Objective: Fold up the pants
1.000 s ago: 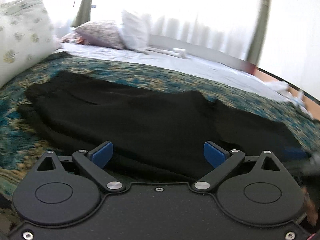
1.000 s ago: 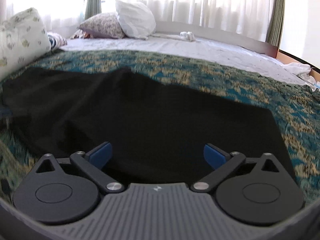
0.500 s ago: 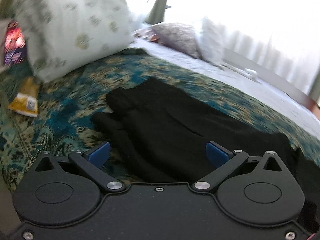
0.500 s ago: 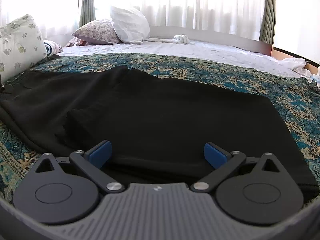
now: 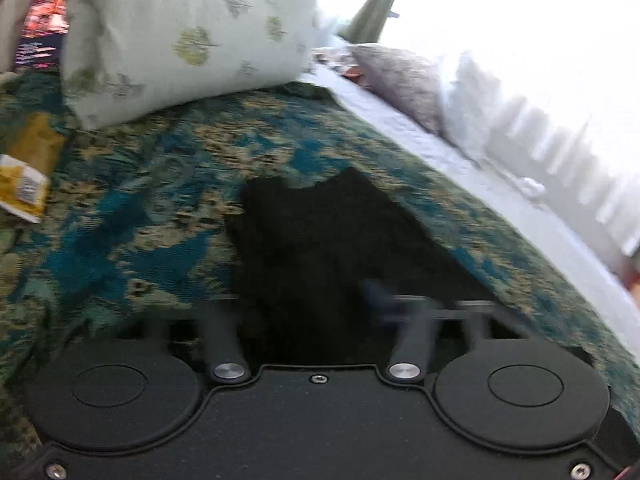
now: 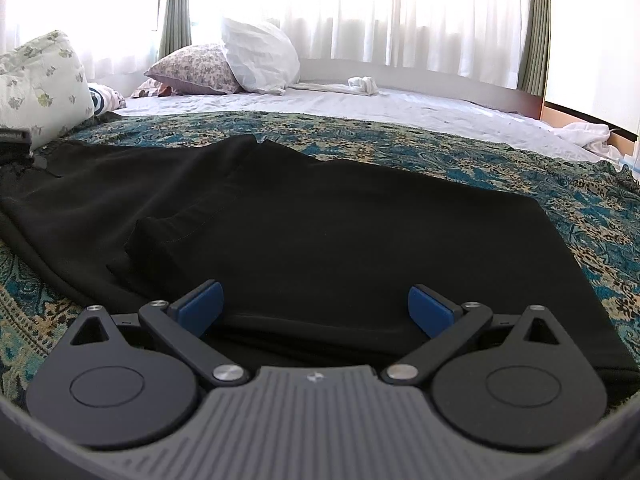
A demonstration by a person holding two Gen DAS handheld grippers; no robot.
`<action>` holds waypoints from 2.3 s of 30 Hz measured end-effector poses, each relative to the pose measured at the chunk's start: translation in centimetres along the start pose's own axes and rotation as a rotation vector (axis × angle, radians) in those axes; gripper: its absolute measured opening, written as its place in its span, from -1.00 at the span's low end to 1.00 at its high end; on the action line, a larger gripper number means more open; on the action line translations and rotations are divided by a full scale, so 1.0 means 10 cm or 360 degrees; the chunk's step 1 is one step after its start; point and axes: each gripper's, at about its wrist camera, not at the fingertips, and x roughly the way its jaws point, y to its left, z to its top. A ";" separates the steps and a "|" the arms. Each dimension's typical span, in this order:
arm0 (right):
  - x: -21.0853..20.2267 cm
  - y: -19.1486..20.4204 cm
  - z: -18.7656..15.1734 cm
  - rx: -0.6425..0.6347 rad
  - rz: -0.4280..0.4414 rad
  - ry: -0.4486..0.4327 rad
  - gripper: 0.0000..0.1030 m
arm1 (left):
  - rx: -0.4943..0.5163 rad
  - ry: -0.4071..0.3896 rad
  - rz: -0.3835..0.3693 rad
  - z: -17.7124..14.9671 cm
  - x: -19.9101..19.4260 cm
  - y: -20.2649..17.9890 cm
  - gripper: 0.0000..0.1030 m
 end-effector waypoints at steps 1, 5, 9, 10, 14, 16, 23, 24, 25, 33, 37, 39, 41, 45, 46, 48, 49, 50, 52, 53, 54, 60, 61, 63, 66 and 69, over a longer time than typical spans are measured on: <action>0.00 -0.01 0.01 0.0005 0.0003 0.0007 1.00 | -0.0008 -0.0010 -0.0006 0.01 -0.03 -0.01 -0.68; -0.04 -0.10 0.10 0.0076 0.0052 0.0056 1.00 | 0.0263 -0.0212 -0.0111 0.00 -0.39 -0.41 -0.76; -0.17 -0.28 0.13 0.0222 0.0122 0.0036 1.00 | 0.0576 -0.0355 -0.0339 -0.13 -0.81 -1.08 -0.76; -0.21 -0.36 0.13 0.0274 0.0132 0.0026 1.00 | 0.0630 -0.0375 -0.0396 -0.18 -0.90 -1.25 -0.77; -0.35 -0.72 0.13 0.0474 0.0111 -0.0016 1.00 | 0.0818 -0.0375 -0.0632 -0.53 -1.17 -1.91 -0.77; -0.43 -0.95 0.09 0.0596 0.0098 -0.0047 1.00 | 0.0916 -0.0345 -0.0747 -0.78 -1.27 -2.23 -0.76; -0.72 -1.73 -0.11 0.0981 0.0039 -0.0170 0.94 | 0.1283 -0.0144 -0.1010 -1.88 -1.48 -3.09 -0.76; -0.75 -1.80 -0.15 0.0999 0.0013 -0.0180 0.92 | 0.1328 -0.0090 -0.1050 -2.06 -1.51 -3.17 -0.76; -0.78 -1.86 -0.18 0.1015 -0.0013 -0.0187 0.90 | 0.1377 -0.0046 -0.1091 -2.23 -1.55 -3.24 -0.76; -0.88 -2.17 -0.42 0.1145 -0.0071 -0.0205 0.82 | 0.1708 0.0025 -0.1209 -3.12 -1.85 -3.57 -0.70; -0.93 -2.21 -0.47 0.1180 -0.0071 -0.0217 0.82 | 0.1773 0.0152 -0.1222 -3.15 -1.82 -3.54 -0.41; -0.95 -2.22 -0.48 0.1175 -0.0071 -0.0222 0.82 | 0.1763 0.0191 -0.1233 -3.10 -1.82 -3.48 -0.05; -0.96 -2.22 -0.49 0.1172 -0.0077 -0.0227 0.82 | 0.1734 0.0231 -0.1275 -3.00 -1.85 -3.35 0.02; -0.98 -2.16 -0.47 0.1118 -0.0105 -0.0236 0.84 | 0.1689 0.0235 -0.1343 -2.73 -1.99 -3.02 0.26; -0.98 -2.14 -0.45 0.1091 -0.0115 -0.0238 0.85 | 0.1673 0.0219 -0.1350 -2.63 -2.03 -2.92 0.28; -0.99 -2.08 -0.41 0.1015 -0.0138 -0.0246 0.88 | 0.1627 0.0186 -0.1339 -2.46 -2.05 -2.76 0.33; -0.99 -2.03 -0.37 0.0965 -0.0145 -0.0251 0.90 | 0.1591 0.0161 -0.1315 -2.36 -2.06 -2.67 0.33; -0.99 -1.99 -0.34 0.0917 -0.0145 -0.0252 0.92 | 0.1555 0.0136 -0.1278 -2.27 -2.04 -2.60 0.33; -0.95 -1.88 -0.27 0.0804 -0.0161 -0.0234 0.97 | 0.1464 0.0064 -0.1160 -2.11 -1.96 -2.46 0.30; -0.91 -1.80 -0.23 0.0730 -0.0177 -0.0222 0.98 | 0.1416 0.0031 -0.1097 -2.04 -1.91 -2.39 0.25; -0.88 -1.74 -0.21 0.0666 -0.0193 -0.0211 0.98 | 0.1368 0.0005 -0.1019 -1.97 -1.84 -2.32 0.16; -0.62 -1.50 -0.10 0.0412 -0.0332 -0.0129 0.88 | 0.1305 0.0005 -0.0689 -1.83 -1.47 -2.09 -0.18; -0.59 -1.50 -0.10 0.0398 -0.0352 -0.0113 0.80 | 0.1308 0.0024 -0.0661 -1.85 -1.43 -2.05 -0.19; -0.56 -1.50 -0.12 0.0400 -0.0385 -0.0082 0.41 | 0.1337 0.0050 -0.0631 -1.90 -1.38 -1.99 -0.18; -0.59 -1.52 -0.16 0.0401 -0.0420 -0.0064 0.22 | 0.1378 0.0039 -0.0658 -1.98 -1.40 -1.90 -0.17; -0.62 -1.47 -0.19 0.0320 -0.0490 -0.0056 0.22 | 0.1406 0.0031 -0.0675 -2.06 -1.41 -1.90 -0.17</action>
